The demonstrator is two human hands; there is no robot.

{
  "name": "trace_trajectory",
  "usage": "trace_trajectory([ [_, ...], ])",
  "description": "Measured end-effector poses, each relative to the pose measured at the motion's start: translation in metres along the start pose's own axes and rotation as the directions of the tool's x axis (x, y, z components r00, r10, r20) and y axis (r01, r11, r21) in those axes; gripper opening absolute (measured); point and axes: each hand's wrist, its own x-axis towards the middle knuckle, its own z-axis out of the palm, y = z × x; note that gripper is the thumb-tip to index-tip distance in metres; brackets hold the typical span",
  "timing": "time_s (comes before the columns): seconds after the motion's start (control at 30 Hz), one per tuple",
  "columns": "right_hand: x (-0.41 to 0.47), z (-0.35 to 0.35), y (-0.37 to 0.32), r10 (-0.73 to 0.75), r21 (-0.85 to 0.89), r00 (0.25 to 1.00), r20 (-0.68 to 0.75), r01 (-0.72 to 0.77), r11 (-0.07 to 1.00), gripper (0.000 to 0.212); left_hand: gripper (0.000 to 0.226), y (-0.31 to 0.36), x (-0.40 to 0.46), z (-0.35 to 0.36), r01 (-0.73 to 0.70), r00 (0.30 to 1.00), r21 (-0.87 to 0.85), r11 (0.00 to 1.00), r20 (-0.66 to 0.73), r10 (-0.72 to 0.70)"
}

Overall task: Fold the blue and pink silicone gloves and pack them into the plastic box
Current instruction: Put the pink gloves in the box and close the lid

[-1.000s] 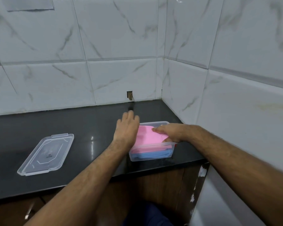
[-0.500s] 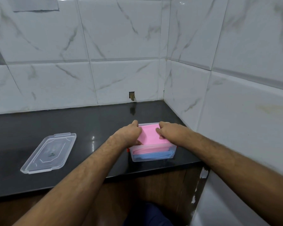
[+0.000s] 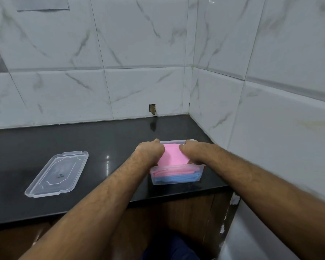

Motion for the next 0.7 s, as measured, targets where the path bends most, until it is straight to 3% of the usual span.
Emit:
trace_trajectory([
  [0.27,-0.011,-0.005,-0.003,0.077,0.288,0.993,0.085,-0.099,0.952,0.036,0.044,-0.002,0.0,0.005,0.008,1.0,-0.089,0.996,0.014,-0.006],
  [0.43,-0.023,-0.008,0.003,-0.013,0.198,1.0,-0.013,0.015,0.98,0.036,0.045,-0.011,-0.013,0.006,0.0,0.999,-0.284,0.959,-0.048,-0.014],
  [0.57,-0.035,-0.008,0.005,-0.063,0.289,0.979,-0.192,0.118,0.95,0.029,0.045,-0.008,-0.034,0.012,-0.161,0.978,-0.463,0.871,-0.192,0.079],
  [0.63,-0.042,-0.008,0.002,-0.103,0.354,0.976,-0.194,0.168,0.92,0.021,0.052,-0.001,-0.044,0.016,-0.194,0.979,-0.502,0.843,-0.152,0.135],
  [0.7,-0.048,-0.004,0.001,-0.083,0.328,0.98,-0.183,0.141,0.934,0.031,0.058,0.005,-0.051,0.02,-0.169,0.986,-0.499,0.85,-0.097,0.139],
])
